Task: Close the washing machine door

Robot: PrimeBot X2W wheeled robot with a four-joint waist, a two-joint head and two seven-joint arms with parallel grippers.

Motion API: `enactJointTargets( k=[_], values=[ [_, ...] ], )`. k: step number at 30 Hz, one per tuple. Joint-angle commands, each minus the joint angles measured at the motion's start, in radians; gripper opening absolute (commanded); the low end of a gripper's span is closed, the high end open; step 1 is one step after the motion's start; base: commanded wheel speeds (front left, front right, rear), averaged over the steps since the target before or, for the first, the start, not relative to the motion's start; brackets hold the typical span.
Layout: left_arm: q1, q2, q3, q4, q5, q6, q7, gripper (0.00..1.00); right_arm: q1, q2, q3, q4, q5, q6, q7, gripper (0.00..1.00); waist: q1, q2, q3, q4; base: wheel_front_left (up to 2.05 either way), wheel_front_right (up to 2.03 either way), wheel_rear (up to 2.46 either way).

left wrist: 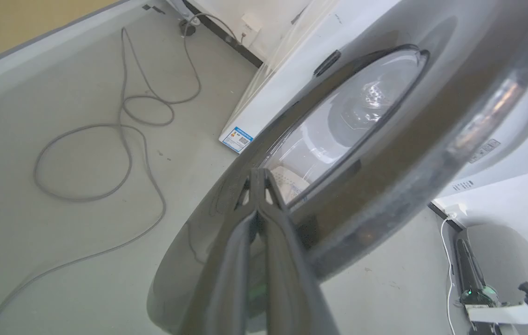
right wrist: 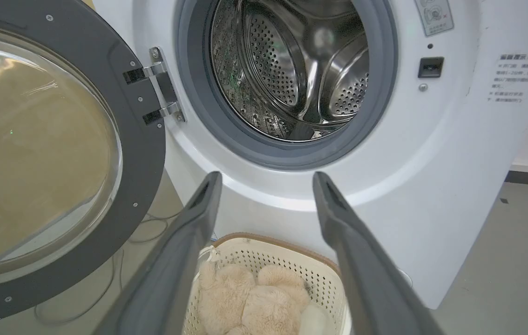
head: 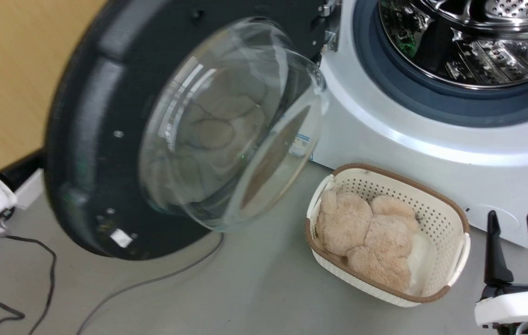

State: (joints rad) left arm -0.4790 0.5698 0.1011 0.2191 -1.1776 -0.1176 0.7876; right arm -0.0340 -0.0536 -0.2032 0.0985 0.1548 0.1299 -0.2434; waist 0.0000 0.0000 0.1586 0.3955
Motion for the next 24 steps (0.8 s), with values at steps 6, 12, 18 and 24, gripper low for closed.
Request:
enactJointTargets(
  k=[6,12,18,24],
  values=[
    [0.067,0.045,-0.104,-0.151,-0.116,-0.013,0.063,0.0,0.005,0.003,-0.02,0.015,0.017,0.001,-0.018,1.0,0.0,0.0,-0.024,0.029,0.0,0.0,0.0],
    [0.146,0.032,-0.207,-0.292,-0.164,-0.013,0.066,0.0,0.027,0.003,-0.013,0.026,0.028,0.001,-0.018,1.0,0.0,0.0,-0.062,0.023,0.0,0.0,0.0],
    [0.181,-0.026,-0.306,-0.355,-0.211,-0.013,0.037,0.0,0.037,0.003,0.004,0.028,0.038,0.001,-0.018,1.0,0.0,0.0,-0.087,-0.018,0.0,0.0,0.0],
    [0.176,-0.112,-0.421,-0.378,-0.235,-0.013,-0.016,0.0,0.028,0.003,0.008,0.017,0.034,0.001,-0.018,1.0,0.0,0.0,-0.079,-0.116,0.0,0.0,0.0]
  ],
)
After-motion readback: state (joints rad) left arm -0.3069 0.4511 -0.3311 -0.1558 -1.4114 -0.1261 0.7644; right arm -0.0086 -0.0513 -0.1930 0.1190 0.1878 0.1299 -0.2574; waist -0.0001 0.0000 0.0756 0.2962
